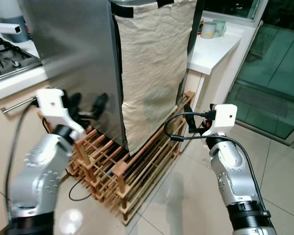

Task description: Restocking fridge

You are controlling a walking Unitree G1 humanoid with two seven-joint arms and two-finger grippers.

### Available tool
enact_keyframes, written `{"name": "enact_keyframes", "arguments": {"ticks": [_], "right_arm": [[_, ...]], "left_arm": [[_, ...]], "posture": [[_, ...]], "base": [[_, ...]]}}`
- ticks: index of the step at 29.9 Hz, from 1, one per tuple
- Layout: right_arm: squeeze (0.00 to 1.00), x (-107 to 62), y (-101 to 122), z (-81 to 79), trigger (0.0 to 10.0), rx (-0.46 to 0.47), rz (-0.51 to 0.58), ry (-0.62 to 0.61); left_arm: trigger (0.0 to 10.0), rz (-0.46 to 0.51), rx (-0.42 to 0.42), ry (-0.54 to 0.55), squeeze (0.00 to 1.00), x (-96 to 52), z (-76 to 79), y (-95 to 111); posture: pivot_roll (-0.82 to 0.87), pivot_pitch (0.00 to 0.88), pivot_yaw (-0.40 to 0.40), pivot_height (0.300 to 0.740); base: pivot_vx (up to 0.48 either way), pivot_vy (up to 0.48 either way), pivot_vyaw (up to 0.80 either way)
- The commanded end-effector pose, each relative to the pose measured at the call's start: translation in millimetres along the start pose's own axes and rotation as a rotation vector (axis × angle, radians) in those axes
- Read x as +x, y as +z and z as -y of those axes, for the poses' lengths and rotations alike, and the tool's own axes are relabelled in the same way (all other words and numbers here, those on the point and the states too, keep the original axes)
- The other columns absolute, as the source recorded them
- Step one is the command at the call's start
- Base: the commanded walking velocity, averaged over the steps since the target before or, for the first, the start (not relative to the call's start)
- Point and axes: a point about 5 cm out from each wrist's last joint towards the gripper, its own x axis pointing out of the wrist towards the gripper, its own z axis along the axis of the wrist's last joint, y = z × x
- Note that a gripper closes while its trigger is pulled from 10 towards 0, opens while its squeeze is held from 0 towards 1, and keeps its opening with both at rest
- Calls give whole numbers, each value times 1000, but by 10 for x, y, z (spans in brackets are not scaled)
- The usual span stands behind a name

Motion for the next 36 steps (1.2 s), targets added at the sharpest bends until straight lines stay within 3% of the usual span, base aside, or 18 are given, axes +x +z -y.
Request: {"name": "enact_keyframes", "arguments": {"ticks": [1,8,13,25,29,36], "right_arm": [[0,13,125,47,10000,-10,49,-37],[0,-209,55,111,10000,35,8,-110],[0,-207,43,92,10000,34,0,-98],[0,-264,-60,104,10000,1,-95,-57],[0,-245,-53,109,10000,-3,-98,-54],[0,-208,-12,104,10000,-18,-96,-20]], "left_arm": [[10000,7,10,-24,0,54,71,2],[10000,1,49,-56,0,98,82,-9],[10000,15,121,-93,0,143,96,53],[10000,27,126,-240,0,172,273,138],[10000,0,121,-214,0,186,246,64],[10000,-70,146,-48,0,270,48,-108]], "posture": [[-68,0,23,740],[-79,0,33,740],[-87,0,49,740],[-103,0,68,740],[-103,0,65,740],[-105,0,61,740]], "base": [[0,0,0],[0,0,0],[0,0,0],[0,0,0],[0,0,0],[0,0,0]]}}
